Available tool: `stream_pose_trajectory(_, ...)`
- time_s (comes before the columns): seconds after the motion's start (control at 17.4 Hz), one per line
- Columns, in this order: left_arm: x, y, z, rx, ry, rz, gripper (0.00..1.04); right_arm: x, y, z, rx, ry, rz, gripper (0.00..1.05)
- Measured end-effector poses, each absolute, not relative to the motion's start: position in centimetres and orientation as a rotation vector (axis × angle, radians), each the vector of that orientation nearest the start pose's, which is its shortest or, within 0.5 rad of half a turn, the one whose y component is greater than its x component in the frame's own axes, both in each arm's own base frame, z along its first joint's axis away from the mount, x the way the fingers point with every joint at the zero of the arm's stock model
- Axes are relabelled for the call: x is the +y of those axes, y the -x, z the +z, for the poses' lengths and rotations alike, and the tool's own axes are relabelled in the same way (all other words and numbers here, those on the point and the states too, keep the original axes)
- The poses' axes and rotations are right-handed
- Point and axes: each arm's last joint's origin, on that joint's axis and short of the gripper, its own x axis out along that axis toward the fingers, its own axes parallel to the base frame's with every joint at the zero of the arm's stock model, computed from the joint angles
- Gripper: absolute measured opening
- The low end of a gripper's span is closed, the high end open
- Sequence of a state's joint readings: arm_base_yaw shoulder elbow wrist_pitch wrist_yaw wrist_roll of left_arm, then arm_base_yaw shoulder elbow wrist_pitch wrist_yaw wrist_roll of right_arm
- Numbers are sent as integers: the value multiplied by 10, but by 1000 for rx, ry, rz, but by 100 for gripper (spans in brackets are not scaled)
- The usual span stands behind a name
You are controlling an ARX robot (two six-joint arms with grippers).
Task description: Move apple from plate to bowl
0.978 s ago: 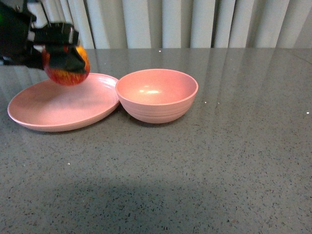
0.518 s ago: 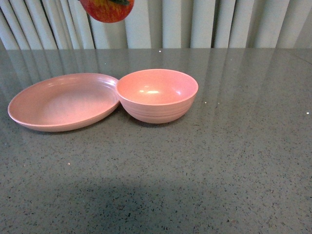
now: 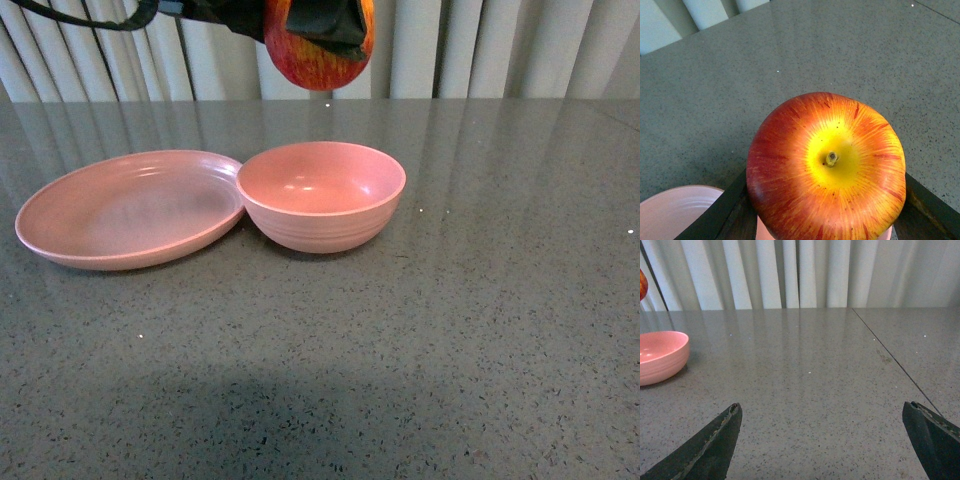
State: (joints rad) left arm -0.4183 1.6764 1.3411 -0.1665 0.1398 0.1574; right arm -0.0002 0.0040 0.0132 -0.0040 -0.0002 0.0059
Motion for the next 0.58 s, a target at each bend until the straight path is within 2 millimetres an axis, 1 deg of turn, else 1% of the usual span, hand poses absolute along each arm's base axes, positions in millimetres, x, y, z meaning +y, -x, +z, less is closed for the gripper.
stream_pose_trajectory(0.29,-169,-352,272,502,-214,-592,66,0,-97,167,-5,-6,0,98)
stream_pose_trajectory(0.46,-169,-353,259,530,-215,-589,66,0,-97,167,-5,-6,0,98)
stream_pose_trajectory(0.58,-166,-356,246,559,-219,-573,66,0,-97,167,-5,-6,0,98)
